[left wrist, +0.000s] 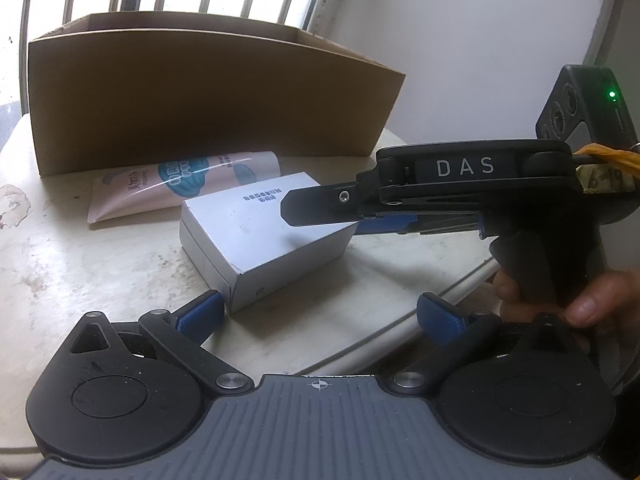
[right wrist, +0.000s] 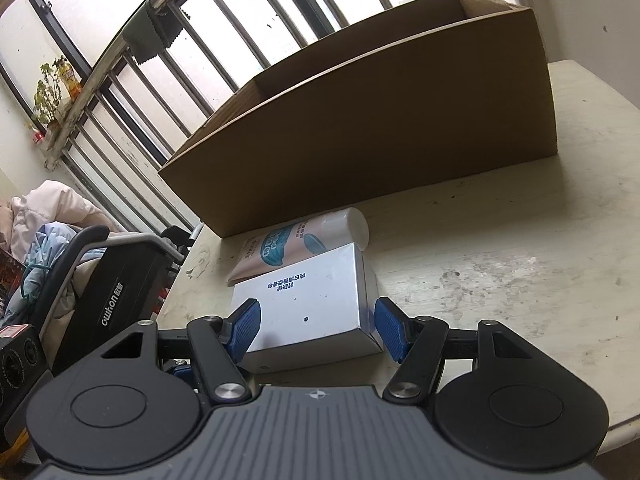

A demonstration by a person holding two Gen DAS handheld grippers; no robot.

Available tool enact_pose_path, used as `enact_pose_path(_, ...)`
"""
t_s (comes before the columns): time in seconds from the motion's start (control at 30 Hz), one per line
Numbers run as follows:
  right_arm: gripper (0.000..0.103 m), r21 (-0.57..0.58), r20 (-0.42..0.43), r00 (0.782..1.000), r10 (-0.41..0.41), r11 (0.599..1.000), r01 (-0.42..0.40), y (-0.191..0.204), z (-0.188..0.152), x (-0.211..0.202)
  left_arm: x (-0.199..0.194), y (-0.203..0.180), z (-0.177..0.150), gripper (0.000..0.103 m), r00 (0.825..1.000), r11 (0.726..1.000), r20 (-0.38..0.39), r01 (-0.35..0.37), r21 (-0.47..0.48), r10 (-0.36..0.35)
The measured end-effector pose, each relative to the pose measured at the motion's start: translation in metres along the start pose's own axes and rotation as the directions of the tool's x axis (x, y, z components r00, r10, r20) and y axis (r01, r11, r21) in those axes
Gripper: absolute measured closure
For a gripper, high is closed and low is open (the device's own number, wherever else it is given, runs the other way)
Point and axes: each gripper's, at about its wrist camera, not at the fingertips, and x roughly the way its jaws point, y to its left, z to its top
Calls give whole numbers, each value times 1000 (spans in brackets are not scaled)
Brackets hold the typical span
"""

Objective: Organize objects
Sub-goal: 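Hold the white carton with the right gripper while the left gripper presses its top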

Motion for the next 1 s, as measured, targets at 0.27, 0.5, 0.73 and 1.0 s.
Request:
enact_pose_path(0.27, 36, 0, 0, 1000, -1, 1000, 1, 0, 0, 0, 0, 1, -1, 0, 1000, 1000, 0, 0, 2, 0)
enact_pose_path(0.5, 36, -4, 1, 1000, -7, 1000, 7, 0, 0, 0, 0, 1, 0, 0, 1000, 1000, -4, 9, 5, -9)
enact_pose_path(0.73, 36, -6, 2, 1000, -12, 1000, 12, -1, -1, -2, -1, 1, 0, 0, 1000, 1000, -8, 13, 8, -13)
enact_pose_path(1.0, 36, -3, 5, 1000, -9, 1000, 9, -2, -1, -2, 0, -1, 0, 0, 1000, 1000, -8, 13, 11, -13)
